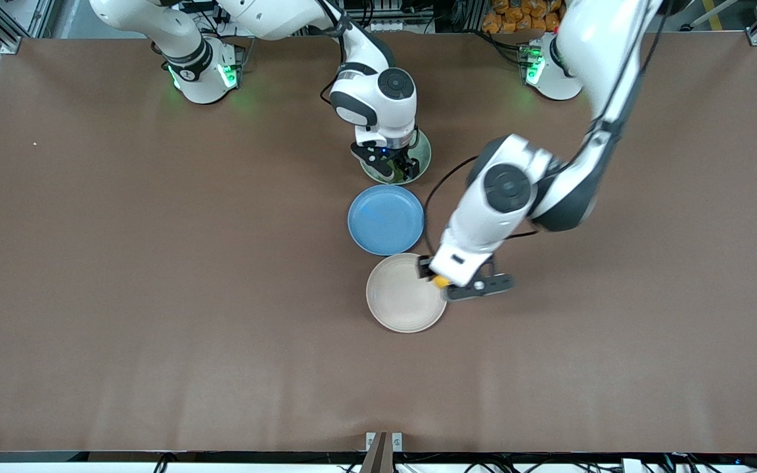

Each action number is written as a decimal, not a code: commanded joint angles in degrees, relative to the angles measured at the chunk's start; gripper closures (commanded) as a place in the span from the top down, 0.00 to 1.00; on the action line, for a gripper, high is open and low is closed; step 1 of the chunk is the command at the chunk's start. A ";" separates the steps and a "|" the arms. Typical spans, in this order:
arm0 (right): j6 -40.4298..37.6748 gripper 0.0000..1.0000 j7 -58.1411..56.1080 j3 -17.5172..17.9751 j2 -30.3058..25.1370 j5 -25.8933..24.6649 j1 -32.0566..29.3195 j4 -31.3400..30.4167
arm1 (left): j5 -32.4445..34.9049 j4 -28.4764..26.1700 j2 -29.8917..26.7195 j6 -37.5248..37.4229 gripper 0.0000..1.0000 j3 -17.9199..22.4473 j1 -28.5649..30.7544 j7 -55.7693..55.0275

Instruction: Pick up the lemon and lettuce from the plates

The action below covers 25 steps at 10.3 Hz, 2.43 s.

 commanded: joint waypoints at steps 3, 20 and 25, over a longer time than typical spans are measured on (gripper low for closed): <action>0.62 1.00 2.10 0.49 1.65 -2.59 0.21 1.17 | 0.57 -6.88 -9.71 -12.73 0.00 -0.65 12.86 21.87; -11.31 0.00 -10.53 8.64 -5.62 -3.48 -10.91 1.61 | 0.92 -26.24 4.43 18.99 0.00 -0.39 28.71 43.72; -24.67 0.00 -34.76 17.54 -14.32 0.11 -31.66 0.73 | 1.01 -24.92 4.52 18.64 1.00 -0.21 29.50 44.77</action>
